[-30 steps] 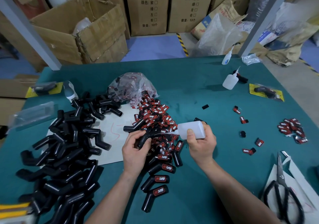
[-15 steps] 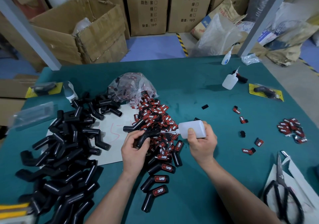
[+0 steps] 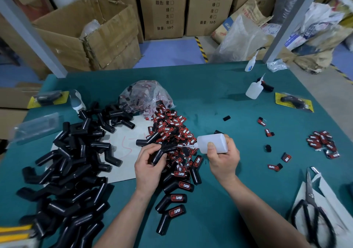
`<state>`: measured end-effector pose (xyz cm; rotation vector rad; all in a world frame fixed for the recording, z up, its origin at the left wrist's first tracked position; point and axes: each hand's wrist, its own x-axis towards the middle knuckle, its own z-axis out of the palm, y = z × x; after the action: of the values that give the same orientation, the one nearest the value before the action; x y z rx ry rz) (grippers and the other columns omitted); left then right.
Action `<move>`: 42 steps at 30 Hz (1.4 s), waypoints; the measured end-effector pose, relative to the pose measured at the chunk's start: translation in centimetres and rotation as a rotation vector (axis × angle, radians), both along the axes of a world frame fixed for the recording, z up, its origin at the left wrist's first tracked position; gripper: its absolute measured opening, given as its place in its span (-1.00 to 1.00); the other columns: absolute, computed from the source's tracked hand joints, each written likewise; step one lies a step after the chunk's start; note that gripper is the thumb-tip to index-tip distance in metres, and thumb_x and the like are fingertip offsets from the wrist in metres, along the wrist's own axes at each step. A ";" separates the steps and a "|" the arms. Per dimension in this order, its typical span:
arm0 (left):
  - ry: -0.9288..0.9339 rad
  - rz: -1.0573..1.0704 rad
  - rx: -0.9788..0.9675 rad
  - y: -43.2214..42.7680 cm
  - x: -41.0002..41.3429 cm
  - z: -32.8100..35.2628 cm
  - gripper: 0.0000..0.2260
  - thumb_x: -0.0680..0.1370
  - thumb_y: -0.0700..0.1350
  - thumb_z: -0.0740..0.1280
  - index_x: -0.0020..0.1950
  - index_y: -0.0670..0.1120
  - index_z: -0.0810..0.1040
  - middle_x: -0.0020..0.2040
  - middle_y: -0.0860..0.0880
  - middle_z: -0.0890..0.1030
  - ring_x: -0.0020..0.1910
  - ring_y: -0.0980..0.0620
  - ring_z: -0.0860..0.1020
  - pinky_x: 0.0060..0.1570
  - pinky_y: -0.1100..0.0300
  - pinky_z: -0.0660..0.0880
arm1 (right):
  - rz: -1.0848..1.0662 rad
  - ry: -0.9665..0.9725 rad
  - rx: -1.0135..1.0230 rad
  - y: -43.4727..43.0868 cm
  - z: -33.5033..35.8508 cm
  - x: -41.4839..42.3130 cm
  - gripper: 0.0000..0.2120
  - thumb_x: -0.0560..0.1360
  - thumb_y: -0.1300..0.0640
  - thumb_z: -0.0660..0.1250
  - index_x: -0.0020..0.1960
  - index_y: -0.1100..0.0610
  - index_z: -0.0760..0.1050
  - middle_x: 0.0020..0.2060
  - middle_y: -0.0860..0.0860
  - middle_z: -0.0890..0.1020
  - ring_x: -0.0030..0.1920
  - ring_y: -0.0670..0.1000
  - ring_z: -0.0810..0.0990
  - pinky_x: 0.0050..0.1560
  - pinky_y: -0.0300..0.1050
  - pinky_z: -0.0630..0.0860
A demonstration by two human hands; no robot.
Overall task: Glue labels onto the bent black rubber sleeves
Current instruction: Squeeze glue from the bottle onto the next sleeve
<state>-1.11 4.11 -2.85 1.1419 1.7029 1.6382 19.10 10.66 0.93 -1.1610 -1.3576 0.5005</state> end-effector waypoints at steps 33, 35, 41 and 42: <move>-0.058 -0.034 0.021 0.2 -0.2 -0.8 -0.71 0.46 -0.13 0.50 0.08 0.23 0.67 0.13 0.11 0.65 0.21 -0.02 0.62 0.28 -0.05 0.56 | 0.066 0.018 -0.001 -0.4 -0.3 -0.5 -0.69 0.46 0.05 0.37 -0.08 0.33 0.52 -0.18 -0.18 0.51 -0.22 -0.32 0.51 -0.24 -0.48 0.39; -0.070 -0.033 0.017 0.2 -0.2 -0.7 -0.75 0.46 -0.07 0.50 0.08 0.21 0.67 0.14 0.10 0.65 0.21 -0.03 0.62 0.27 -0.15 0.57 | 0.069 0.011 0.003 -0.4 -0.3 -0.5 -0.68 0.46 0.05 0.36 -0.08 0.35 0.52 -0.19 -0.15 0.51 -0.23 -0.29 0.50 -0.23 -0.48 0.38; -0.071 -0.017 -0.002 0.1 0.0 -0.6 -0.74 0.46 -0.16 0.50 0.07 0.15 0.67 0.13 0.08 0.65 0.20 -0.05 0.63 0.24 -0.24 0.56 | 0.007 0.029 0.007 0.0 -0.4 -0.2 -0.62 0.45 0.01 0.36 -0.07 0.37 0.53 -0.24 0.03 0.54 -0.26 -0.12 0.48 -0.24 -0.45 0.41; -0.063 -0.014 0.006 0.1 0.0 -0.5 -0.73 0.46 -0.17 0.50 0.07 0.15 0.67 0.12 0.08 0.66 0.20 -0.05 0.63 0.28 -0.18 0.56 | -0.004 0.046 -0.018 0.0 -0.4 -0.2 -0.64 0.44 -0.02 0.36 -0.07 0.31 0.54 -0.25 -0.01 0.55 -0.26 -0.12 0.48 -0.24 -0.42 0.43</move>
<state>-1.07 4.25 -3.32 1.0914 1.6481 1.6542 18.92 10.70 0.53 -1.1599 -1.3136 0.5339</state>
